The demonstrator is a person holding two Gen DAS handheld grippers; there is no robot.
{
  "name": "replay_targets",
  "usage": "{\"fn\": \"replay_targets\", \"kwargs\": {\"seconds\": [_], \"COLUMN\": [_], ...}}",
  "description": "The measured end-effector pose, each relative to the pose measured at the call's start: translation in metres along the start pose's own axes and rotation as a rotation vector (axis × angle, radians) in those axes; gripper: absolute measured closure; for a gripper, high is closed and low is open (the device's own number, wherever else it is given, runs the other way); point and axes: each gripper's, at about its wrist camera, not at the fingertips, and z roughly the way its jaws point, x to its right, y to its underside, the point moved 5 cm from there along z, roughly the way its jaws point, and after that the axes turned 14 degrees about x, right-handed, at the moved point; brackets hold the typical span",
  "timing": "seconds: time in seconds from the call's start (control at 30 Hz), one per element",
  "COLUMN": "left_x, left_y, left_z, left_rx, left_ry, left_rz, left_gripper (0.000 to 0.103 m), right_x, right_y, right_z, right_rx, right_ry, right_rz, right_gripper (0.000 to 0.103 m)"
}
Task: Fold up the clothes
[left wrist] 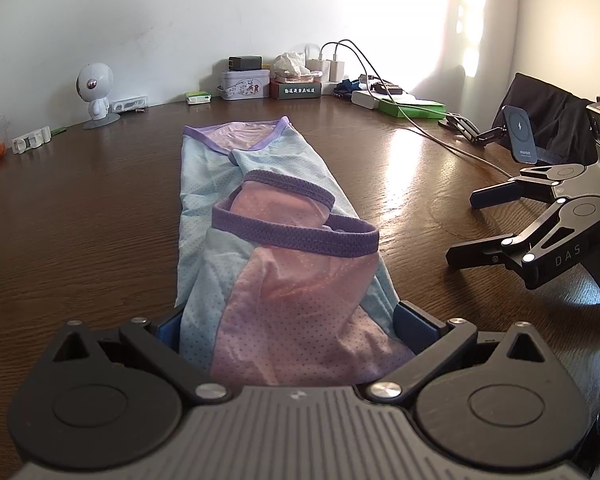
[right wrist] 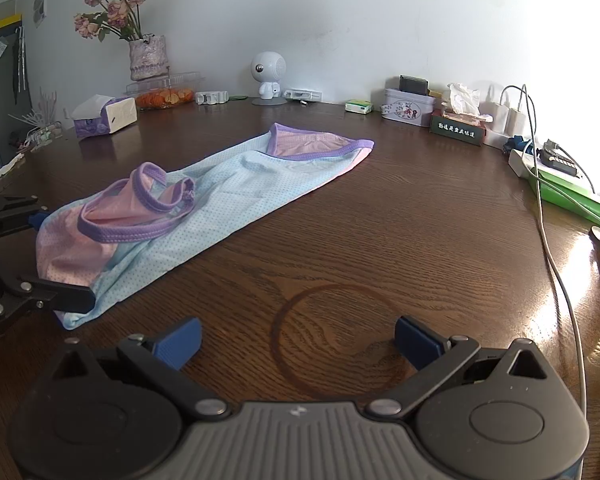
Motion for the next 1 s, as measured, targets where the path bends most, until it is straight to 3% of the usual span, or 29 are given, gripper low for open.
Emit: {"fn": "replay_targets", "kwargs": {"seconds": [1.0], "left_x": [-0.0010], "left_y": [-0.0011], "left_z": [0.0005], "left_rx": [0.005], "left_ry": [0.012], "left_rz": [-0.027], "left_gripper": [0.000], "right_x": [0.0007], "right_y": [-0.0002], "right_z": [0.0000], "right_rx": [0.000], "right_ry": [0.000], "right_rz": [0.000], "right_gripper": [0.000]}}
